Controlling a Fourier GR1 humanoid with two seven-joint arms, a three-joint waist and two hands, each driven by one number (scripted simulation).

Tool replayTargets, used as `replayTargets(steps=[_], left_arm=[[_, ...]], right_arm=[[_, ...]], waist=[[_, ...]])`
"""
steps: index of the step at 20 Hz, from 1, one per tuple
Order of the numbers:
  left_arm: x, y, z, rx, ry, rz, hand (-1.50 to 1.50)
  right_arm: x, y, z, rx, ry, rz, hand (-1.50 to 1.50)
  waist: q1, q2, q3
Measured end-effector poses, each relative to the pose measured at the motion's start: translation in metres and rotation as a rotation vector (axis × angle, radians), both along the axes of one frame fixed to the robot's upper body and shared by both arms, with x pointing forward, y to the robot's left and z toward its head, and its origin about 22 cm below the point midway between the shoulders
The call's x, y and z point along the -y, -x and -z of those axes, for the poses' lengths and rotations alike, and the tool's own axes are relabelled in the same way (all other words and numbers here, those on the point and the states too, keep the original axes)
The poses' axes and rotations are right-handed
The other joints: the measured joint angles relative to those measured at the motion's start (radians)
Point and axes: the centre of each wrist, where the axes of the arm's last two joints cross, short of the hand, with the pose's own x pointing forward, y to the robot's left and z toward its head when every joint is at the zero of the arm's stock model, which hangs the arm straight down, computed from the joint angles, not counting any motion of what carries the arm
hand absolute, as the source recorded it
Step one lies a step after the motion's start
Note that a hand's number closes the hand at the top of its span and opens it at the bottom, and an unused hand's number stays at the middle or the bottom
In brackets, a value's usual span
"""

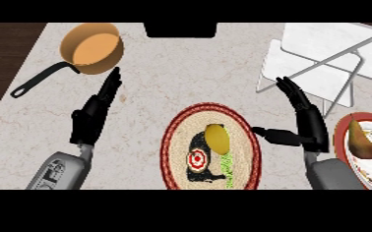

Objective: Pick the lemon from the placemat and place it in the tiered shelf

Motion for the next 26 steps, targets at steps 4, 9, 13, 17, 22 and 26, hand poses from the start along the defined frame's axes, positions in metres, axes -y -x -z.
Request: replayTargets(steps=[4, 9, 13, 17, 22, 26], left_arm=[[0.004, 0.002, 0.001, -0.004, 0.0, -0.005, 0.0], [0.004, 0.0, 0.002, -0.002, 0.004, -0.007, 0.0], [0.0, -0.001, 0.0, -0.005, 0.003, -0.006, 0.0], [-0.001, 0.001, -0.001, -0.004, 0.003, -0.003, 0.0], [0.0, 0.007, -0.001, -0.002, 0.002, -0.008, 0.0], [-0.001, 0.002, -0.004, 0.0, 0.001, -0.005, 0.0]], right_arm=[[-0.005, 0.0, -0.027, -0.078, 0.125, -0.089, -1.5], [-0.026, 0.0, -0.072, -0.142, 0.271, -0.175, -1.5], [-0.041, -0.001, -0.102, -0.233, 0.451, -0.26, -1.5], [-0.06, 0.004, -0.124, -0.312, 0.641, -0.306, -1.5], [-0.085, 0.016, -0.148, -0.38, 0.776, -0.311, -1.5], [-0.111, 0.027, -0.155, -0.398, 0.803, -0.307, -1.5]], waist=[[-0.006, 0.003, 0.003], [-0.005, 0.0, 0.001], [-0.001, -0.002, -0.001], [0.003, -0.002, 0.0], [0.002, -0.001, 0.001], [0.001, 0.001, 0.002]])
